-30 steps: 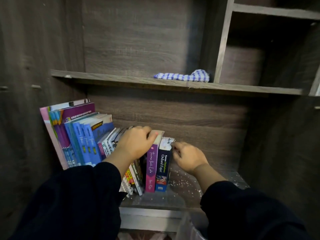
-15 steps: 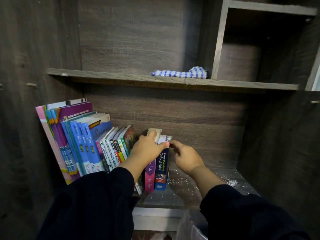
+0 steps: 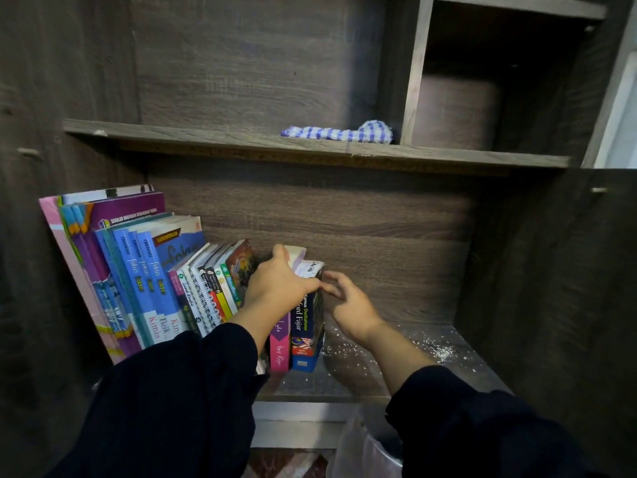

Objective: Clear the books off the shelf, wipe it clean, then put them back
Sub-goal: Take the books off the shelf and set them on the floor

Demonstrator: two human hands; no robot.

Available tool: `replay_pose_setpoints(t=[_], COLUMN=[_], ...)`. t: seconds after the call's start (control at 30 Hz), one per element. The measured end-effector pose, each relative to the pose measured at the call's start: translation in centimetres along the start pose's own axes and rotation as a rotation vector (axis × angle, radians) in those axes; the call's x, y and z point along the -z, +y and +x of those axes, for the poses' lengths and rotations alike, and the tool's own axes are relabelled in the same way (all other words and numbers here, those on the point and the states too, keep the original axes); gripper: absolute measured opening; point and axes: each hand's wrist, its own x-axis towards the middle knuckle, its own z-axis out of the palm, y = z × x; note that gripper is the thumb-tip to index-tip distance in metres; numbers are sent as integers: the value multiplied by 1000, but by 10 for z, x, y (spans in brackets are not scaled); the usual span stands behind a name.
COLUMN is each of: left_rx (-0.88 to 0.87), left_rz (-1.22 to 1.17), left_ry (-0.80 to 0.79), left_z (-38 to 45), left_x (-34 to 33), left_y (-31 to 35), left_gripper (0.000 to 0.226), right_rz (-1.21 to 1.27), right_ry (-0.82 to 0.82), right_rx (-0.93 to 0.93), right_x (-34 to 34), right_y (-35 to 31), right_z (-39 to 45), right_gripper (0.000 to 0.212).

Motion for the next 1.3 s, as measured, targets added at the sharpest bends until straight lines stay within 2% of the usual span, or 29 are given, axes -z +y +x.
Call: replay_pose_setpoints(t=[0.3,0.43,0.57,0.67,0.77,0.8,0.9,0.93,1.07,1.13,1.2,1.23,1.3], left_rx=[110,177,213,218,224,226,220,221,251,260,258,263,283], left_rz=[-161,-326,-547,-621,-662,-666,-648,-645,-615,-624,-649,-647,-621], left_ry=[99,78,8,-51,-112,-128,-157,-168,-249,-317,-354,-350,-326], left_z=[-17,-31,-54,-69,-85,-91,-108,-114,-139,-148,-154,-155,-159], left_x=[17,29,39,41,40,39,35,33,29,26,22,21,17], left_y=[1,5,7,7,4,2,-3,-5,-16,-27,-37,-42,-52], left_gripper=[64,62,53,51,48,46,42,41,42,45,38,31,20], right_rz=[-111,-83,-72,9,59,75,120,136,87,70,82,102,114], right_ry=[-4,-25,-96,-162,-196,-209,-207,-213,-250,-248,-217,-187,-128], right_rx=[-58,-202,-349,-453,-482,-491,-519,-533,-560,-568,-567,-555,-555], right_x=[7,9,21,32,35,35,33,33,30,30,28,28,28], right_y=[18,26,32,42,51,53,62,66,80,91,106,113,131], right_z=[-7,-31,-61,-74,-87,-94,-114,-121,-149,-159,-171,-175,-184], right_gripper=[60,66,43,57,87,85,54,50,61,75,85,81,60])
